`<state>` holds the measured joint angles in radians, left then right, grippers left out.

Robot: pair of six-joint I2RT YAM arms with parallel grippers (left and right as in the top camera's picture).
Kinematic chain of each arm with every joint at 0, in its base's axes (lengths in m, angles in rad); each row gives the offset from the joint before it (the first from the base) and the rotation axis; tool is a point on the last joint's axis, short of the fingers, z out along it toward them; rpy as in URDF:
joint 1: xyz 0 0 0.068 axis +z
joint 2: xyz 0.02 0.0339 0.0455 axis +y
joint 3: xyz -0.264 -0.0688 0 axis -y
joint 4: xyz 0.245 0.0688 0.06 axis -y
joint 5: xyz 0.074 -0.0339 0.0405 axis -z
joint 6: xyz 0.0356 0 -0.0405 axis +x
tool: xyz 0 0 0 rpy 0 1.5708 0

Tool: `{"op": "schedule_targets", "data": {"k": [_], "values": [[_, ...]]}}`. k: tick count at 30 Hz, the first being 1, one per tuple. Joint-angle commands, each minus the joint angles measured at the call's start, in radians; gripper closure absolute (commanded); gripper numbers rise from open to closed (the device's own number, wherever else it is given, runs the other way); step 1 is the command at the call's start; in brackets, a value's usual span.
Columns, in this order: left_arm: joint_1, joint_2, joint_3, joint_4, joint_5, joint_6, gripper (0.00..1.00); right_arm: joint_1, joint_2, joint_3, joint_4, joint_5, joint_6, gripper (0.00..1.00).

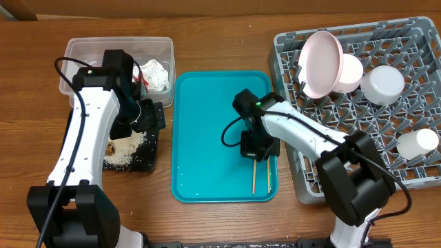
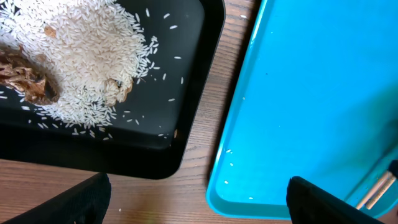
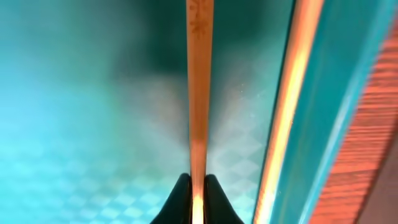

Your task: Sort waste into correct bins and load items into the dishwasher

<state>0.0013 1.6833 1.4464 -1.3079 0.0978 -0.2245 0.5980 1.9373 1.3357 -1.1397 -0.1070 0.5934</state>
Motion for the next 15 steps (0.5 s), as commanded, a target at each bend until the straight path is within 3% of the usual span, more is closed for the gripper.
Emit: {"op": "schedule_targets", "data": {"k": [1,8,15], "values": [[-0.002,-0.003,-0.005,0.004,0.006,0.019,0.08,0.0,-0.111,0.116,-0.043,0.064,-0.079,0.96],[-0.002,-0.003,-0.005,0.004,0.006,0.019,0.08,-0.053,-0.206,0.279,-0.209,0.282,-0.205,0.96],[-0.002,-0.003,-0.005,0.011,0.006,0.019,0.07,-0.2,-0.229,0.27,-0.254,0.296,-0.413,0.96]]}}
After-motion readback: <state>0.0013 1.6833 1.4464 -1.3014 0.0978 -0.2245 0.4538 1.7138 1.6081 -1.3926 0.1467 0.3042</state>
